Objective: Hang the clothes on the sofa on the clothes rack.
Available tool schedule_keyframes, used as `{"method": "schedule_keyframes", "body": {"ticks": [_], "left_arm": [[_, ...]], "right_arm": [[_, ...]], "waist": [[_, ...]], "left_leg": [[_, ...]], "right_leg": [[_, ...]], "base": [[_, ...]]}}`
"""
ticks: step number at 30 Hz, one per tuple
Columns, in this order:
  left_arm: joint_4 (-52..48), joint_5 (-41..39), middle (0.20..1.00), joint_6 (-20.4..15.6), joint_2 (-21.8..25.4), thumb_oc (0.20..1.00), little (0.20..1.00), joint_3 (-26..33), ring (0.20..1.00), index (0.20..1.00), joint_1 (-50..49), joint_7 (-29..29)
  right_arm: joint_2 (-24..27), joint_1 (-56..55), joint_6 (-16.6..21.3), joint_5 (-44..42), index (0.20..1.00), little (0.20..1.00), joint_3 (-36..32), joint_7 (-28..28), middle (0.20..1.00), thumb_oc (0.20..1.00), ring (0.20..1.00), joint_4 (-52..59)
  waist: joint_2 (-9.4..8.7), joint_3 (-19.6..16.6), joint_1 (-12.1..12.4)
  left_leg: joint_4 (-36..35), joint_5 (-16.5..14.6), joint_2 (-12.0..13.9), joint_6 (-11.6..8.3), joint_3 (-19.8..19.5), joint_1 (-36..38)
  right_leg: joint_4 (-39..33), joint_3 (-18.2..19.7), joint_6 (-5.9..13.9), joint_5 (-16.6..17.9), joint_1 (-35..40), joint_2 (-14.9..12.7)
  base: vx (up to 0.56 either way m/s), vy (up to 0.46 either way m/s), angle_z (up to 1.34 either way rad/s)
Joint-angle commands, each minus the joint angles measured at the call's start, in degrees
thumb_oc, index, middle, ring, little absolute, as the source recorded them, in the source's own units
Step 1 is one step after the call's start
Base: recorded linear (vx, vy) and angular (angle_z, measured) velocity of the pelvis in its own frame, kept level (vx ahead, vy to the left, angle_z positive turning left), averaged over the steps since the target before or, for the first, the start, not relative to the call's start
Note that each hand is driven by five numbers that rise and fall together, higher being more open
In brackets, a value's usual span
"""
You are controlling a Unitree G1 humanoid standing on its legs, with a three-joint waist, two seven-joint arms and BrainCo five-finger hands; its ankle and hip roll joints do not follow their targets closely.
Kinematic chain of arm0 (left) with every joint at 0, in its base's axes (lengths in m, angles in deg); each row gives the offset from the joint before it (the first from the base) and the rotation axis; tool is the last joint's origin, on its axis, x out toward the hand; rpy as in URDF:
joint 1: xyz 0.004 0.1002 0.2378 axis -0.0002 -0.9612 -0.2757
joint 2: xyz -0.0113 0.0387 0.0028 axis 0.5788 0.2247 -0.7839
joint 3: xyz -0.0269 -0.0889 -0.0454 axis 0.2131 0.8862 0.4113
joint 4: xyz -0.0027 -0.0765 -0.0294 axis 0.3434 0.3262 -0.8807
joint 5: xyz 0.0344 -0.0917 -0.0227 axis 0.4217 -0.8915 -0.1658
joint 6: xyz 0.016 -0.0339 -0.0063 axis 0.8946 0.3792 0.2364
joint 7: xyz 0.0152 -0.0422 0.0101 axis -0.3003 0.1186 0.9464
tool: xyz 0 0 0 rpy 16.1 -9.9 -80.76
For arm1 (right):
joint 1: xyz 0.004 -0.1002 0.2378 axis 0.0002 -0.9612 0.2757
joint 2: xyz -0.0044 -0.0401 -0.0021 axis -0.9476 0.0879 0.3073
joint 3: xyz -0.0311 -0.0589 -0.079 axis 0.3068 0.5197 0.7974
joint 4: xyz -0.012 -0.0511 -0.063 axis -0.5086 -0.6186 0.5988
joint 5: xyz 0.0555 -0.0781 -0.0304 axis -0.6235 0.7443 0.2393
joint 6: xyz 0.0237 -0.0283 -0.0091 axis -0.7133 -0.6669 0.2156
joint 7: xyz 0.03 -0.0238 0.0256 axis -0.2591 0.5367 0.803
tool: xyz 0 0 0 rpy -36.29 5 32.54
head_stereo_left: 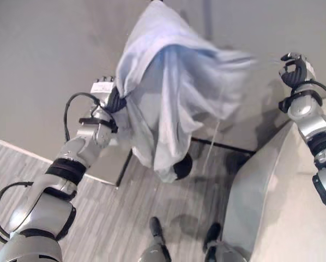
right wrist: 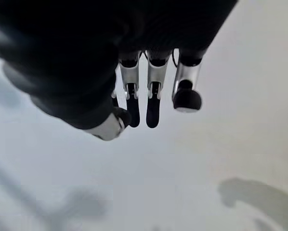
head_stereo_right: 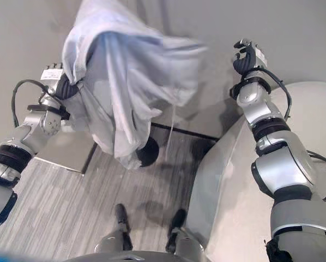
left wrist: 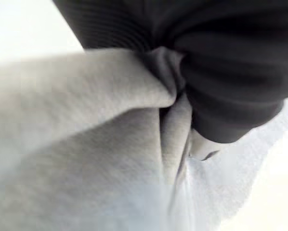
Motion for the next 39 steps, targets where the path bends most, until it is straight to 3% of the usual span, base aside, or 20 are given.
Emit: {"method": "schedule_keyframes", "body": {"ticks": [1,3,4,5,12,14,15,28,30,31,32,34,39], "left_arm": [[-4.4,-3.1,0.200,-1.0,0.1,0.200,0.200,6.5,0.200,0.200,-0.9,1.4],[-8.6,-4.4,0.200,-2.4,-3.8,0.200,0.200,8.7,0.200,0.200,-4.6,0.9],[-10.6,-5.2,0.900,-3.3,-5.9,0.900,0.900,9.5,0.900,0.900,-6.6,0.5],[-13.1,-6.6,1.000,-4.5,-9.5,1.000,1.000,10.3,1.000,1.000,-9.2,0.3],[-19.2,-8.4,1.000,-6.5,-15.6,1.000,1.000,10.2,1.000,1.000,-17.5,-1.0],[-19.3,-9.5,1.000,-6.5,-17.0,1.000,1.000,10.5,1.000,1.000,-20.0,-0.4],[-19.1,-11.0,1.000,-6.3,-18.2,1.000,1.000,11.3,1.000,1.000,-22.2,0.2],[-15.8,-13.6,1.000,-4.3,-21.0,1.000,1.000,15.2,1.000,1.000,-33.8,4.1],[-13.7,-20.4,1.000,-6.2,-22.1,1.000,1.000,15.0,1.000,1.000,-37.9,0.6],[-10.9,-29.7,1.000,-8.6,-22.7,1.000,1.000,14.9,1.000,1.000,-41.5,-5.0],[-10.8,-30.0,1.000,-8.7,-22.5,1.000,1.000,14.8,1.000,1.000,-41.5,-5.3],[-4.7,-42.4,1.000,-8.2,-25.2,1.000,1.000,15.5,1.000,1.000,-45.0,-12.9],[4.9,-47.1,1.000,-6.1,-27.3,1.000,1.000,15.2,1.000,1.000,-48.5,-18.9]], "right_arm": [[-0.9,0.7,2.6,-0.4,0.200,0.200,-2.5,-1.2,0.200,0.200,0.200,5.6],[-2.8,-4.7,3.3,0.0,0.200,0.200,-4.0,-0.4,0.200,0.200,0.200,10.3],[-3.5,-7.6,3.6,0.7,0.200,0.200,-4.5,-0.1,0.200,0.200,0.200,13.0],[-5.8,-12.5,4.4,1.5,0.200,0.200,-5.1,0.8,0.200,0.200,0.200,16.5],[-11.6,-25.0,5.8,4.0,0.200,0.200,-5.8,2.4,0.200,0.200,0.200,25.6],[-13.9,-28.6,5.9,2.5,0.235,0.235,-6.5,2.6,0.235,0.235,0.235,26.8],[-14.7,-31.0,5.7,2.2,1.000,1.000,-6.3,3.1,1.000,1.000,1.000,28.3],[-14.2,-44.9,5.3,4.0,1.000,1.000,-10.8,2.1,1.000,1.000,1.000,30.7],[-13.9,-49.2,5.3,3.9,1.000,1.000,-13.5,1.4,1.000,1.000,1.000,30.8],[-14.5,-52.2,5.4,3.4,1.000,1.000,-16.0,0.3,1.000,1.000,1.000,29.7],[-14.5,-52.4,5.4,3.4,1.000,1.000,-16.0,0.3,1.000,1.000,1.000,29.8],[-18.2,-56.6,5.4,-0.8,1.000,1.000,-21.4,-1.6,1.000,1.000,1.000,25.3],[-22.5,-59.3,5.2,-6.2,1.000,1.000,-26.2,-4.7,1.000,1.000,1.000,20.2]], "waist": [[-2.82,2.0,2.0],[-2.76,2.0,1.6],[-2.77,2.0,1.3],[-2.74,2.1,1.0],[-2.59,1.8,0.4],[-2.45,1.6,0.1],[-2.26,1.4,0.0],[-0.90,-2.3,-1.1],[-0.70,-3.0,-1.5],[-0.47,-3.6,-1.7],[-0.48,-3.7,-1.6],[-0.09,-4.3,-2.2],[0.28,-4.9,-2.9]], "left_leg": [[-0.5,2.4,8.3,-13.12,1.3,10.5],[-0.4,1.5,8.1,-13.12,1.6,11.2],[-0.3,1.0,8.1,-13.12,1.7,11.6],[-0.3,0.2,7.9,-13.00,1.9,12.3],[0.5,-2.3,7.5,-12.68,2.9,14.9],[0.7,-2.9,7.5,-12.59,3.2,15.7],[0.9,-3.3,7.5,-12.42,3.5,16.6],[0.6,-3.8,7.6,-12.19,5.7,22.4],[0.7,-3.3,7.6,-12.11,5.8,23.5],[1.0,-2.9,7.7,-12.04,5.9,24.3],[1.0,-2.9,7.7,-12.05,5.9,24.3],[1.9,-3.2,7.8,-11.75,6.1,25.5],[4.6,-4.6,8.7,-11.70,7.1,27.7]], "right_leg": [[-13.8,2.8,5.43,4.3,4.6,1.9],[-13.9,2.9,5.08,4.1,5.3,1.9],[-13.9,2.8,4.96,4.1,5.7,1.8],[-13.9,2.7,4.76,3.9,6.3,1.8],[-14.0,2.4,4.51,3.9,8.6,1.6],[-14.0,2.4,4.40,3.8,9.4,1.7],[-14.0,2.5,4.41,3.8,10.0,1.7],[-14.1,1.9,4.77,3.1,14.6,2.0],[-14.2,1.7,4.79,2.8,15.8,2.2],[-14.2,1.8,4.78,2.6,16.5,2.4],[-14.2,1.8,4.78,2.6,16.6,2.5],[-14.2,2.3,4.55,2.2,17.6,3.0],[-14.1,3.8,3.91,1.2,19.1,4.6]], "base": [[0.00,0.004,0.18],[-0.01,-0.003,0.27],[-0.01,-0.011,0.17],[-0.01,-0.011,-0.05],[-0.02,-0.005,-0.11],[-0.02,0.000,-0.04],[0.00,0.000,0.00],[0.03,0.001,0.01],[0.04,-0.009,0.04],[0.03,-0.006,0.03],[0.00,0.000,0.00],[0.00,0.004,-0.02],[0.01,-0.010,-0.11]]}}
